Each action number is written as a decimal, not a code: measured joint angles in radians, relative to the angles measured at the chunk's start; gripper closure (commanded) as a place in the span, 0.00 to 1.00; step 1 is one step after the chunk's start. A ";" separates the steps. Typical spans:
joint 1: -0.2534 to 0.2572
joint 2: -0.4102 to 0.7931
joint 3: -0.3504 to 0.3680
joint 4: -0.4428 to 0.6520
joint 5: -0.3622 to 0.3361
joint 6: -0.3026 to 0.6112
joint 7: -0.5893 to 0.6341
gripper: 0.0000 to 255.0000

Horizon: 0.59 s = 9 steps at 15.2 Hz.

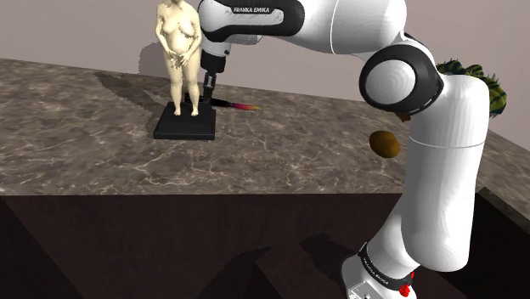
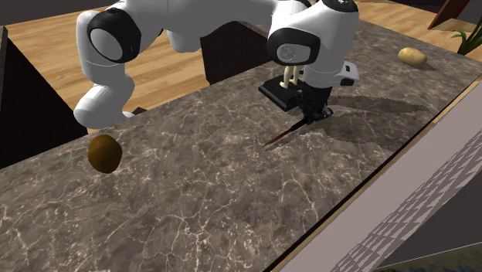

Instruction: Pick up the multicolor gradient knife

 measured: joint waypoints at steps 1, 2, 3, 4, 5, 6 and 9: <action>-0.002 0.010 0.000 0.015 0.001 -0.005 -0.002 1.00; -0.004 0.017 -0.001 0.031 0.001 -0.015 -0.003 1.00; -0.005 0.022 -0.001 0.047 0.001 -0.028 -0.003 1.00; -0.005 0.027 -0.001 0.066 0.000 -0.041 -0.001 1.00; -0.007 0.028 -0.001 0.080 0.000 -0.054 -0.001 1.00; -0.007 0.032 -0.001 0.099 0.000 -0.070 0.001 1.00; -0.008 0.034 -0.001 0.140 0.000 -0.108 0.004 1.00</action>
